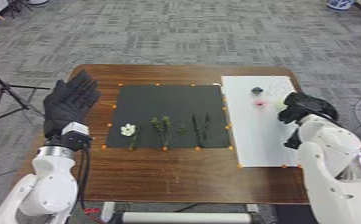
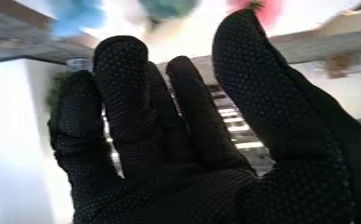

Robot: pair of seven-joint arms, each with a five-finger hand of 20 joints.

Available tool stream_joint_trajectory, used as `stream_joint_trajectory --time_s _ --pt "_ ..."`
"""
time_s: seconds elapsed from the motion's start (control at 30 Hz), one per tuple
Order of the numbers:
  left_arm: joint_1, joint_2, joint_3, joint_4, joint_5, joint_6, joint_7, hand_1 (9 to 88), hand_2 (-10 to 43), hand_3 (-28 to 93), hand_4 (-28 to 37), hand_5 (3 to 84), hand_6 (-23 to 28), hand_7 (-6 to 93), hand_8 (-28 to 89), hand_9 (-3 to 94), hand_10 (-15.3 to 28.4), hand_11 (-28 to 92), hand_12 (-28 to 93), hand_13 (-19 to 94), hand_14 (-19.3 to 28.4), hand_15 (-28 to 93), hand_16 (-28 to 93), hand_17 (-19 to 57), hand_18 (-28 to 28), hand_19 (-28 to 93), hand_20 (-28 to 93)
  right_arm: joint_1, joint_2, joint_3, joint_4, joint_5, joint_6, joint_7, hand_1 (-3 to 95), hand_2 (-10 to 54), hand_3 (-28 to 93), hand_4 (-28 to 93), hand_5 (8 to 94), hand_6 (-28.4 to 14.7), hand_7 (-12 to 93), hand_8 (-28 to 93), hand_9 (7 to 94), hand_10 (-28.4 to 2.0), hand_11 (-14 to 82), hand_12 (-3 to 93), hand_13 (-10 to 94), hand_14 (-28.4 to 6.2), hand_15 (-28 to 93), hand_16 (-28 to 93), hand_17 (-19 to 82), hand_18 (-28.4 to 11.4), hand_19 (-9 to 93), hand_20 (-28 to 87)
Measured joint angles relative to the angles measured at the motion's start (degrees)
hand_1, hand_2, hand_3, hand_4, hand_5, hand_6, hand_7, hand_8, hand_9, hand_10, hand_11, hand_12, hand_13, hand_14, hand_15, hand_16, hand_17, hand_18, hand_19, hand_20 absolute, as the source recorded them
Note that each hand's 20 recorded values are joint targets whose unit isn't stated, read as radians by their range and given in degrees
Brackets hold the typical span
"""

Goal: Arrange flowers

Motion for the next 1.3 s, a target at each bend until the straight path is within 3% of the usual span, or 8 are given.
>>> stream_joint_trajectory --time_s 0.43,0.67,0.83,0.93,1.1,1.3 --pt "1.8 -1.11 -1.34 -0.55 -0.02 0.13 -0.4 26.0 14.4 71 -28.3 45.0 8.0 11.8 -9 33.8 13.0 18 8 26 13.4 20 -3 -6.6 14.2 35 8 0.5 -0.6 0.6 5.6 0.4 1.6 -0.9 50.1 -9.5 68 -28 50.0 -8.0 9 -9 48.2 -14.8 8.4 13.1 61 -10.1 67 25 34 -21.2 82 38" --pt "2.4 -1.11 -1.4 -0.61 -0.06 0.55 -0.33 26.0 14.4 71 -28.3 44.6 7.9 11.9 -9 32.9 12.9 17 8 26 13.4 20 -3 -6.5 14.1 35 8 0.2 -1.0 -0.3 6.5 -0.7 4.9 -1.2 52.1 -9.5 67 -28 59.4 -2.8 14 -11 59.5 -12.1 11.8 14.0 66 -9.0 65 26 37 -20.8 83 38" --pt "2.5 -1.11 -1.56 -0.66 -0.11 0.69 -0.32 26.0 14.3 71 -28.3 44.6 7.9 12.0 -9 32.9 12.8 18 8 26 13.5 20 -3 -6.5 14.1 35 8 -0.3 -1.1 -1.0 7.3 -1.4 9.9 -1.5 48.8 -9.5 70 -28 58.6 -3.9 14 -12 59.1 -13.1 11.5 14.4 66 -8.9 65 27 37 -21.0 84 38" --pt "2.5 -1.11 -1.58 -0.66 -0.12 0.69 -0.32 26.0 14.3 71 -28.3 44.6 7.9 12.0 -9 32.9 12.8 18 8 26 13.6 20 -3 -6.6 14.2 35 8 -0.3 -1.4 -1.4 7.5 -1.5 10.0 -1.5 45.7 -9.5 73 -28 52.2 -6.6 11 -11 54.3 -14.9 10.2 14.3 64 -9.2 65 27 36 -20.9 83 38" --pt "2.5 -1.11 -1.58 -0.66 -0.18 0.68 -0.32 25.9 14.1 71 -28.3 44.3 7.9 12.1 -9 30.5 12.3 17 8 25 13.4 20 -3 -6.8 14.3 35 8 -0.3 -2.0 -1.3 7.1 -1.0 7.3 -1.6 41.6 -9.5 72 -28 48.8 -7.9 9 -9 50.9 -15.9 9.3 14.7 62 -9.7 66 27 35 -21.0 83 38" --pt "2.5 -1.11 -1.45 -0.72 -0.28 1.13 -0.23 26.1 14.0 71 -28.3 43.9 7.9 12.3 -9 28.9 12.0 17 8 25 13.3 20 -3 -6.9 14.4 35 8 -0.1 -2.5 -1.8 7.3 -0.6 7.9 -2.0 46.1 -9.5 71 -28 56.5 -4.3 13 -11 57.6 -13.2 11.7 14.6 65 -9.3 66 26 37 -21.0 84 38"
